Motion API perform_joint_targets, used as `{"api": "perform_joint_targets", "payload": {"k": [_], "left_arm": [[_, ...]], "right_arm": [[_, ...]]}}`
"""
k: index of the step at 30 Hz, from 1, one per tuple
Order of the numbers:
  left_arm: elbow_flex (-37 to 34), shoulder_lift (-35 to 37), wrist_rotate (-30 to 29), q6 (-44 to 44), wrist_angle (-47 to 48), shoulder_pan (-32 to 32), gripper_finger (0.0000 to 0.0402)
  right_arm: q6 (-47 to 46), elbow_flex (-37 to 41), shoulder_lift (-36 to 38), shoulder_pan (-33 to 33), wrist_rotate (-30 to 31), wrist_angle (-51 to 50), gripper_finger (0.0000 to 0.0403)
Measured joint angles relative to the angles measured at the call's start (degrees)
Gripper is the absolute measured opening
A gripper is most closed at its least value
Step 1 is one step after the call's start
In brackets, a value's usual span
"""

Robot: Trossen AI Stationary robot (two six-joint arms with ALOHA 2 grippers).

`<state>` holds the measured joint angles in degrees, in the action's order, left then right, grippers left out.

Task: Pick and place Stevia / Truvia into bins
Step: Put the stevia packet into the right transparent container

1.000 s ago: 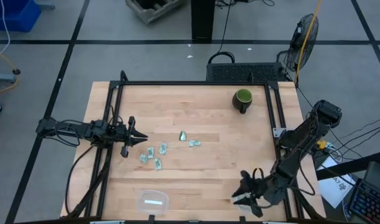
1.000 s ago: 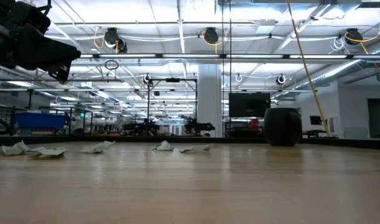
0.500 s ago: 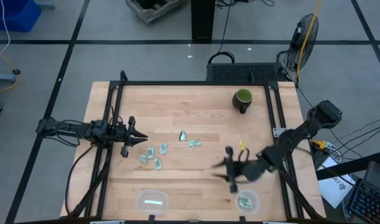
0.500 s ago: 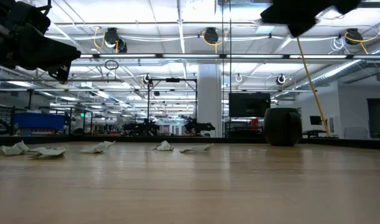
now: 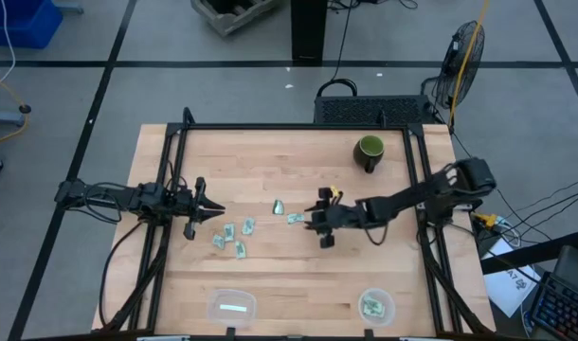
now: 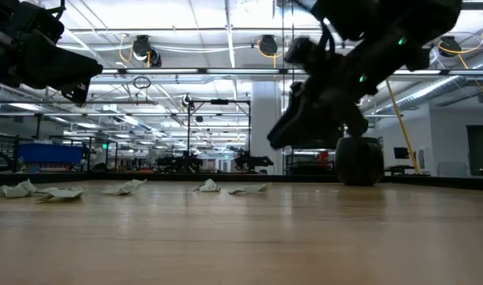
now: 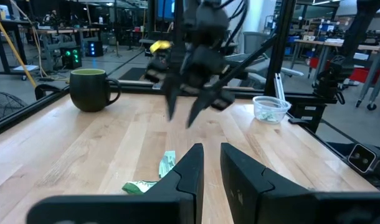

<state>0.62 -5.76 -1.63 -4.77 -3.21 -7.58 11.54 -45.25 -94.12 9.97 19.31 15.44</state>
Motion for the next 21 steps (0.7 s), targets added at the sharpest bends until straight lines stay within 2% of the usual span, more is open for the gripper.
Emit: {"api": "perform_joint_targets", "payload": {"k": [13, 21], "left_arm": [[0.0, 0.0, 0.0, 0.02, 0.0, 0.01, 0.0058], [0.0, 0.0, 0.01, 0.0, 0.01, 0.0, 0.0058]], "right_arm": [[5.45, -1.45, -11.1, -1.28, -0.09, 3.89, 0.0157], [5.57, -4.37, -13.88, -2.13, 1.51, 2.92, 0.0145]]}}
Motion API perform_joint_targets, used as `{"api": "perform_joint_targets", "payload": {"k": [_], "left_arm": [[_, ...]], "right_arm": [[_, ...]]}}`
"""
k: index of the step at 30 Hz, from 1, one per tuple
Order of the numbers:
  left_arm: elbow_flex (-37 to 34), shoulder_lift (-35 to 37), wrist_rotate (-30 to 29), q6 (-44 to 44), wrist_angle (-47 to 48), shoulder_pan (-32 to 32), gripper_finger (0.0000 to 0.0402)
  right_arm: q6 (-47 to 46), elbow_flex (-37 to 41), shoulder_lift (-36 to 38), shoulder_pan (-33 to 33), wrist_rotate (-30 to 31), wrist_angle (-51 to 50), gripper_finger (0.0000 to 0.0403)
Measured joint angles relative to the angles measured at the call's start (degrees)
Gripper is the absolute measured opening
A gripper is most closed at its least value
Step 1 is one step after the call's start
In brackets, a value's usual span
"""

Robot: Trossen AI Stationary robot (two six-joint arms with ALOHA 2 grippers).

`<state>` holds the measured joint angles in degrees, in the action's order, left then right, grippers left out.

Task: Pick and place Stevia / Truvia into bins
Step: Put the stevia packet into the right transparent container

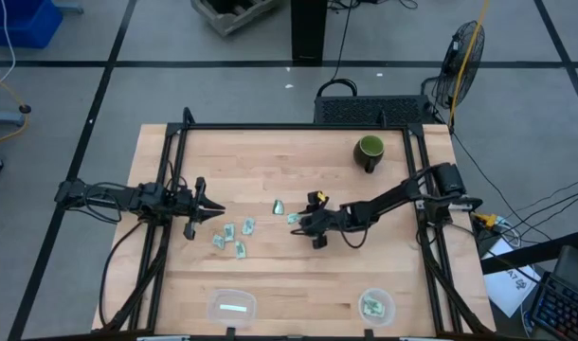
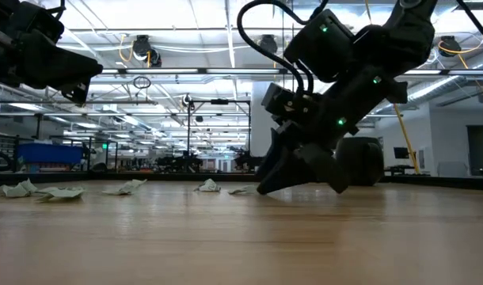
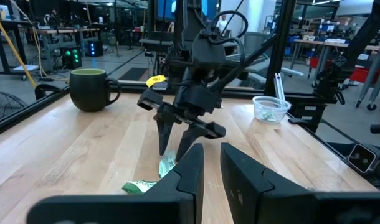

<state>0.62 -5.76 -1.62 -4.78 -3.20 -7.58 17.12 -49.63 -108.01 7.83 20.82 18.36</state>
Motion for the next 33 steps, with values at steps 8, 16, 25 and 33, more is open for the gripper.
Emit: {"api": "perform_joint_targets", "payload": {"k": [8, 16, 25, 33], "left_arm": [[0.0, -0.02, -0.01, 0.0, 0.0, 0.01, 0.0058], [0.0, 0.0, -0.01, 0.02, -0.02, -0.01, 0.0058], [0.0, -0.02, -0.01, 0.02, 0.0, 0.0, 0.0058], [0.0, -0.02, -0.01, 0.01, 0.0, 0.0, 0.0058]], "right_arm": [[-0.98, -0.09, 0.46, 0.44, 2.01, -4.79, 0.0125], [-1.43, -0.06, 0.44, 0.81, 4.7, -6.18, 0.0093], [-1.8, 0.07, 0.37, 0.99, 4.66, -6.54, 0.0008], [-4.42, 0.29, 2.02, 2.99, 5.09, -6.77, 0.0002]]}}
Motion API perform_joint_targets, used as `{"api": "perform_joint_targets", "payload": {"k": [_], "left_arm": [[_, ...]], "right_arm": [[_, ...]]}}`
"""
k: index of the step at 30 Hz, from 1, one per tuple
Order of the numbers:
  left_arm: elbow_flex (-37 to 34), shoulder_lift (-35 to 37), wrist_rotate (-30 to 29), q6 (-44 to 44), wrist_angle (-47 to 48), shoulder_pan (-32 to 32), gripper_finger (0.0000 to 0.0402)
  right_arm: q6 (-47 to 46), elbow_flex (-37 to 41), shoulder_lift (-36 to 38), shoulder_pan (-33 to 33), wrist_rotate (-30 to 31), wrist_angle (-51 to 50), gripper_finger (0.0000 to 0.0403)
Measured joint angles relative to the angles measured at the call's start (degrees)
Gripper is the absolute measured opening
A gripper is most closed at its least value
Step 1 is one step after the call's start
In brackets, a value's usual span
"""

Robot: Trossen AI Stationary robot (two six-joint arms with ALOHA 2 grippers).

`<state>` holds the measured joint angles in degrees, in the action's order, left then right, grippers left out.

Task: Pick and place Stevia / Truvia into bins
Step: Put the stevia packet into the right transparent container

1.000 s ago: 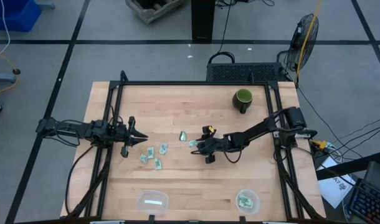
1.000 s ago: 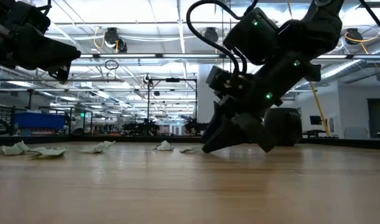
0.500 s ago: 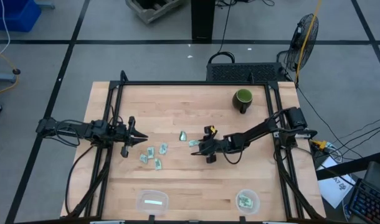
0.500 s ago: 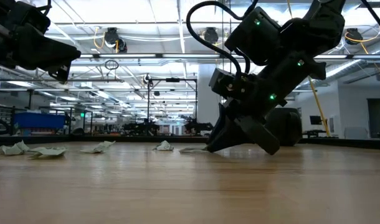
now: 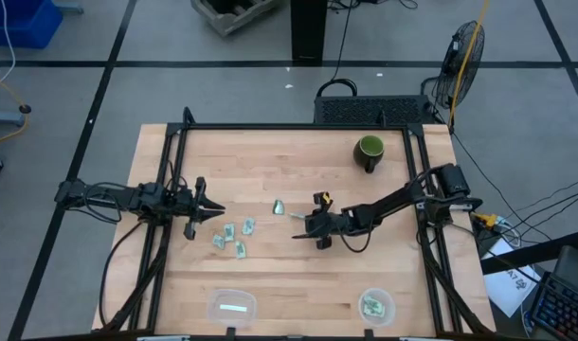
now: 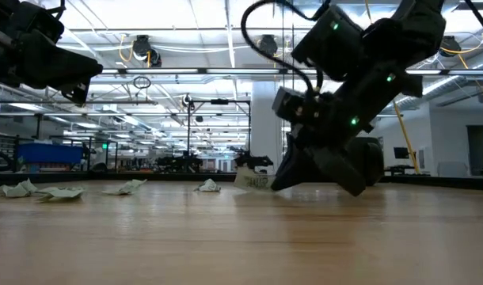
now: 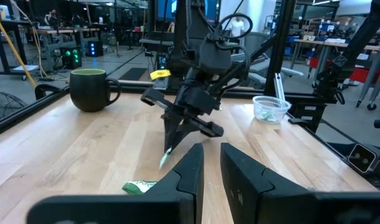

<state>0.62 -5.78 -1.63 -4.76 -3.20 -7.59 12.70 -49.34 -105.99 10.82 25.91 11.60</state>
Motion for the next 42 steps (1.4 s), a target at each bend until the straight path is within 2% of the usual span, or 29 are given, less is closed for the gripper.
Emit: {"api": "perform_joint_targets", "payload": {"k": [7, 13, 23, 30, 42], "left_arm": [[0.0, 0.01, 0.0, 0.0, -0.02, -0.01, 0.0058], [0.0, 0.0, 0.02, -0.01, -0.02, -0.01, 0.0058], [0.0, 0.0, 0.0, -0.01, -0.02, 0.01, 0.0058], [0.0, 0.0, 0.02, 0.0, -0.02, 0.0, 0.0058], [0.0, 0.0, 0.0, 0.01, -0.01, 0.01, 0.0058]], "right_arm": [[-4.95, 0.0, 8.45, 4.16, 1.2, -1.42, 0.0001], [-14.1, -0.09, 18.67, 8.49, 1.06, -7.32, 0.0001], [-32.98, -0.11, 32.24, 21.99, 0.85, -21.19, 0.0001], [-46.32, -0.11, 35.4, 32.12, 0.84, -25.93, 0.0], [-84.62, -0.15, 35.35, 48.79, 0.03, -35.35, 0.0]]}}
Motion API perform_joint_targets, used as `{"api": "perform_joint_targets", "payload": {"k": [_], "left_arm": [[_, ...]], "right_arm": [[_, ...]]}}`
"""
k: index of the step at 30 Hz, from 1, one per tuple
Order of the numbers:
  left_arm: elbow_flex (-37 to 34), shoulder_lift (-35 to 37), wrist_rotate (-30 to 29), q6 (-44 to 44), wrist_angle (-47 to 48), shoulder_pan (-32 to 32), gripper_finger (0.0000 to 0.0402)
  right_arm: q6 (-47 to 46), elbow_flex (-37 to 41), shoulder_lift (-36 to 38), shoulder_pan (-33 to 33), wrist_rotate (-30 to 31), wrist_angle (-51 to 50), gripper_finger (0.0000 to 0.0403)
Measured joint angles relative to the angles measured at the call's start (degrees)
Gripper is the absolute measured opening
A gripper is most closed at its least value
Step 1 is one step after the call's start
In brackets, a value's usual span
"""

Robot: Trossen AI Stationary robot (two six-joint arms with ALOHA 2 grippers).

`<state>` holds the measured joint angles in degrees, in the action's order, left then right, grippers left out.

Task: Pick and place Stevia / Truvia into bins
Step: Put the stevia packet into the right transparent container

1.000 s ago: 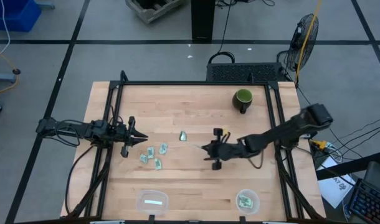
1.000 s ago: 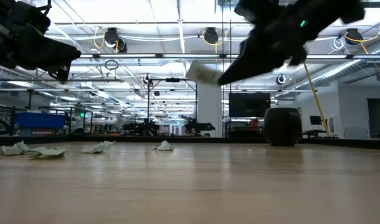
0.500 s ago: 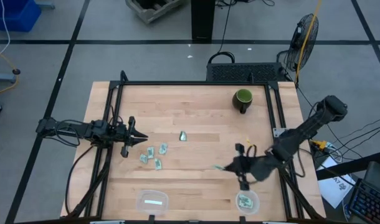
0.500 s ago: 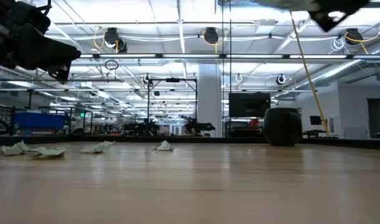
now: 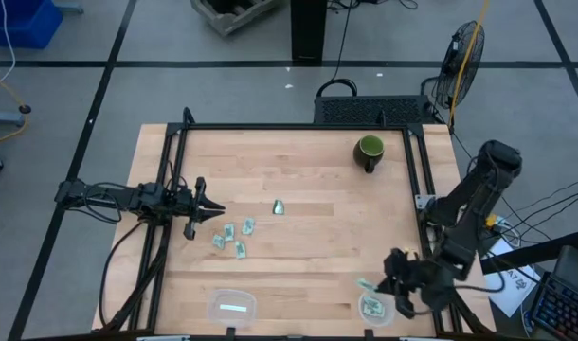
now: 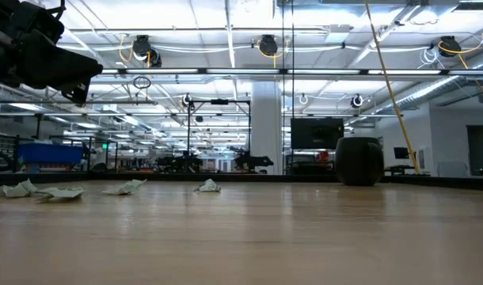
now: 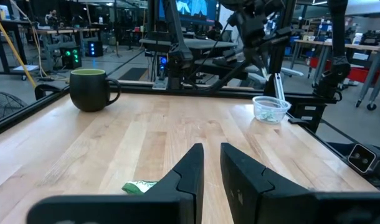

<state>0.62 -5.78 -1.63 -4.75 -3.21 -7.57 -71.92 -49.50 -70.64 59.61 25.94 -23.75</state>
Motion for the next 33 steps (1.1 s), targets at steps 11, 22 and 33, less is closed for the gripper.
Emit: {"api": "perform_joint_targets", "payload": {"k": [11, 22, 33], "left_arm": [[0.0, 0.0, 0.01, -0.02, 0.0, -0.02, 0.0058], [0.0, 0.0, 0.02, -0.01, -0.01, -0.01, 0.0058], [0.0, 0.0, 0.01, -0.01, -0.01, -0.02, 0.0058]], "right_arm": [[-23.24, 0.0, -6.03, 7.04, 0.08, 2.11, 0.0], [-33.73, 0.0, -14.83, 6.8, -8.39, 8.19, 0.0], [-31.93, 0.0, -15.34, 6.78, -4.77, 10.83, 0.0007]]}}
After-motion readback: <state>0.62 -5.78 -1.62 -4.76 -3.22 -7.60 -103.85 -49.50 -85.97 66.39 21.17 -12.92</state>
